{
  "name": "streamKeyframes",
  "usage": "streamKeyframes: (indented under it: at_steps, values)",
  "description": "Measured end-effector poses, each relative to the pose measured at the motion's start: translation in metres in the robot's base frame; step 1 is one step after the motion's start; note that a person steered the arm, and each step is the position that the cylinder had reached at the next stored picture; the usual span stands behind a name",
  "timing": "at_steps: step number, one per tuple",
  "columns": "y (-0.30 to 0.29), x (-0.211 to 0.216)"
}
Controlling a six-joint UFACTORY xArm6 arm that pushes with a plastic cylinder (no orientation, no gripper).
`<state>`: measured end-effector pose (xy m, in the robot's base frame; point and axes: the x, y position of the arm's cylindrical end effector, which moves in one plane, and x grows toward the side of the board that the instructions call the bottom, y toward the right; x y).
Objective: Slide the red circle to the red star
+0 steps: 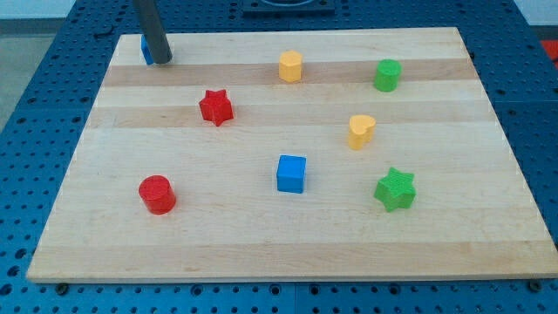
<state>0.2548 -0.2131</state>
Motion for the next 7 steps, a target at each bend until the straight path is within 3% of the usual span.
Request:
streamKeyframes:
  at_steps: [3,7]
  values:
    - [-0.035,-0.001]
    - [-0.025,0.105]
